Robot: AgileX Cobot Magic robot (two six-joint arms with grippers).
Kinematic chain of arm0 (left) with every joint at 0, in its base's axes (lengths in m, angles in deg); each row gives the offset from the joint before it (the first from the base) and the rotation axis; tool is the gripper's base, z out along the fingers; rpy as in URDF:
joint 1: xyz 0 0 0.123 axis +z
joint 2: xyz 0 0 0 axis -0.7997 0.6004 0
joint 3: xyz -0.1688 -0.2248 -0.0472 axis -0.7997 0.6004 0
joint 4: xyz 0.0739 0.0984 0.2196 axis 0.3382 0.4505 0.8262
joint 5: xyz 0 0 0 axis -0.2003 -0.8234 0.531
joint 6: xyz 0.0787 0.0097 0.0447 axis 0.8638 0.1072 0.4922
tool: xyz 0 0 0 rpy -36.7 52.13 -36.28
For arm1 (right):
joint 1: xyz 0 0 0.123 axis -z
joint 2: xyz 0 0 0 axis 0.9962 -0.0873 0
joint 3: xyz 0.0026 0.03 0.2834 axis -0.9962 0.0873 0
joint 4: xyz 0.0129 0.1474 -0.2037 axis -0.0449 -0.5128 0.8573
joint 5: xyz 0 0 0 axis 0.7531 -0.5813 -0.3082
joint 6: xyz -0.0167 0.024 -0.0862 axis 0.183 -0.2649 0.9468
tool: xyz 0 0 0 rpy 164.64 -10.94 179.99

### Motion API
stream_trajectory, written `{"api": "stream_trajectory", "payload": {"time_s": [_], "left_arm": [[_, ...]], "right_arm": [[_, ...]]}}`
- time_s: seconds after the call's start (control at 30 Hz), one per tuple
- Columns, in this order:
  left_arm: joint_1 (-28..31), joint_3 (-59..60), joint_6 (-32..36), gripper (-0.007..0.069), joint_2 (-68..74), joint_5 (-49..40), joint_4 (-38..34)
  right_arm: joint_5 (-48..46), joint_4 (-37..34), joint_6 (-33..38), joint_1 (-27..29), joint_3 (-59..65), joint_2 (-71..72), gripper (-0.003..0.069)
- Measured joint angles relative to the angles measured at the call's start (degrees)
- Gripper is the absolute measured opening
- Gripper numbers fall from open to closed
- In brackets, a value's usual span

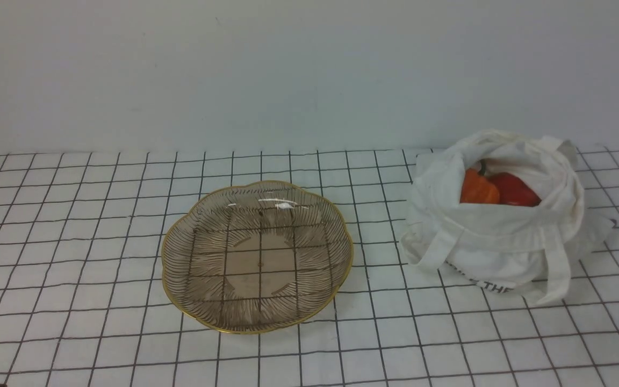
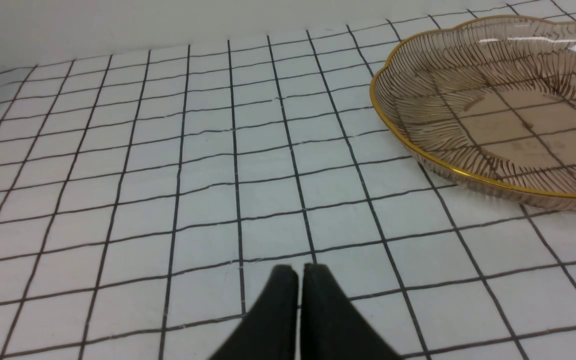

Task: Take vegetables from bag on white checkered tablecloth place on plate.
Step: 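Reach into the cloth bag toward the pumpkin with the right gripper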

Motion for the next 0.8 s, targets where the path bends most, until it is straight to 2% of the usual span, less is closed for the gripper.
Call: {"api": "stream_trajectory", "payload": {"time_s": [0.17, 0.3, 0.43, 0.5, 0.53, 0.6, 0.63, 0.8], "left_arm": [[0.0, 0.0, 0.0, -0.0008, 0.0, 0.0, 0.0], [0.0, 0.0, 0.0, -0.0008, 0.0, 0.0, 0.0], [0.0, 0.0, 0.0, -0.0008, 0.0, 0.0, 0.0], [0.0, 0.0, 0.0, -0.0008, 0.0, 0.0, 0.0], [0.0, 0.0, 0.0, -0.0008, 0.0, 0.0, 0.0], [0.0, 0.0, 0.0, -0.0008, 0.0, 0.0, 0.0], [0.0, 0.0, 0.0, -0.0008, 0.0, 0.0, 0.0], [0.0, 0.0, 0.0, -0.0008, 0.0, 0.0, 0.0]], "right_arm": [[5.0, -6.4, 0.2, 0.0, 0.0, 0.0, -0.0013], [6.0, -8.2, -0.9, -0.6, -0.7, 0.0, -0.0013], [-5.2, -4.1, 0.1, -2.6, -8.3, -2.0, -0.0013], [-11.3, 0.2, 1.9, -3.6, -13.7, -6.8, -0.0013], [-17.8, 3.4, 3.9, -4.3, -19.8, -13.6, -0.0013], [-20.4, 5.1, 4.8, -4.4, -22.4, -18.0, -0.0013], [-27.2, 7.7, 8.1, -4.5, -29.4, -27.3, -0.0013], [-37.5, 9.3, 16.0, -4.5, -42.5, -47.4, -0.0013]]}}
